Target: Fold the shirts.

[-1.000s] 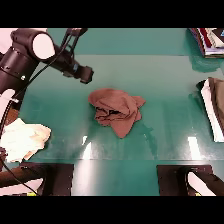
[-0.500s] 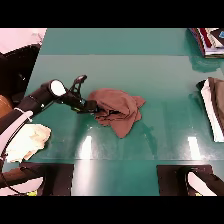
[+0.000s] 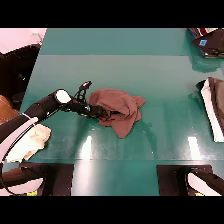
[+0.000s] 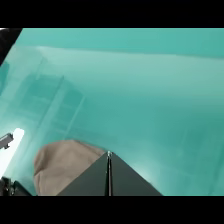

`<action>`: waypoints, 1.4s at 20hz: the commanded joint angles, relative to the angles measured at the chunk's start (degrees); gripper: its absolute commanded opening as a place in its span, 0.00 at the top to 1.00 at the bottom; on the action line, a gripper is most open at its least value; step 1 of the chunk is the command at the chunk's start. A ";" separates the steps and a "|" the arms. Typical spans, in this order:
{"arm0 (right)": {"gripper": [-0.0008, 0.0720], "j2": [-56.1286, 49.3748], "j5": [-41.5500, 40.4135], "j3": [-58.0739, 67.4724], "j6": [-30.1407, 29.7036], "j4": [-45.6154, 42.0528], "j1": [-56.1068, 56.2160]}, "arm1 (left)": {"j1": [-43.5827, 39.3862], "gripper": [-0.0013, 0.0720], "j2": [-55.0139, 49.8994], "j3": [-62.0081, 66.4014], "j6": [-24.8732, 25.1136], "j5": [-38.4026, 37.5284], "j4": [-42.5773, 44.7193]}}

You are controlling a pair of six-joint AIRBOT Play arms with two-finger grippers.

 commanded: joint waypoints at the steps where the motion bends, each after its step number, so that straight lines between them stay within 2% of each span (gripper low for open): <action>1: 0.96 -1.11 2.71 -0.09 0.02 -0.66 -0.31 | -0.07 0.95 0.04 0.68 -0.09 1.46 1.88; 4: 0.96 -0.48 9.79 -3.93 0.13 -4.90 -1.25 | 4.33 0.95 0.17 4.81 -0.59 -2.36 5.31; 6: 0.96 1.03 11.41 -13.68 0.13 -5.09 -0.68 | 7.39 0.95 0.17 6.67 -0.57 -3.74 5.95; 7: 0.91 1.60 10.40 -19.34 0.13 -4.94 0.07 | 8.28 0.95 0.17 6.73 -0.52 -3.74 5.99; 8: 0.57 1.73 8.50 -25.62 0.09 -3.85 1.16 | 8.66 0.95 0.15 6.69 -0.52 -3.74 6.29; 9: 0.36 1.20 6.71 -30.99 0.02 -2.27 2.36 | 8.63 0.95 0.15 6.67 -0.52 -3.74 7.06; 11: 0.36 -1.92 2.27 -39.60 -2.78 2.64 6.01 | 8.59 0.95 0.15 6.60 -0.55 -3.74 8.57; 14: 0.36 -9.40 -5.70 -44.00 -6.93 8.52 12.26 | 8.59 0.95 0.15 6.49 -0.55 -3.78 9.90; 21: 0.37 -24.20 -8.22 -35.06 -7.87 10.99 20.52 | 8.59 0.95 0.15 6.49 -0.52 -3.98 11.82; 22: 0.45 -25.44 -8.24 -33.70 -7.87 10.93 21.09 | 8.59 0.95 0.15 6.49 -0.52 -4.15 12.15; 24: 0.88 -26.53 -8.68 -31.58 -7.91 10.34 21.24 | 8.59 0.95 0.15 6.49 -0.55 -4.66 13.22; 25: 0.96 -26.27 -9.66 -30.88 -7.91 9.90 21.07 | 8.59 0.95 0.15 6.49 -0.55 -5.18 13.94; 26: 0.96 -25.31 -10.67 -30.18 -7.85 8.35 20.55 | 8.59 0.95 0.15 6.49 -0.63 -5.77 15.72; 28: 0.96 -21.84 -11.02 -28.44 -5.64 3.58 17.70 | 8.61 0.95 0.15 6.49 -4.35 -6.91 22.60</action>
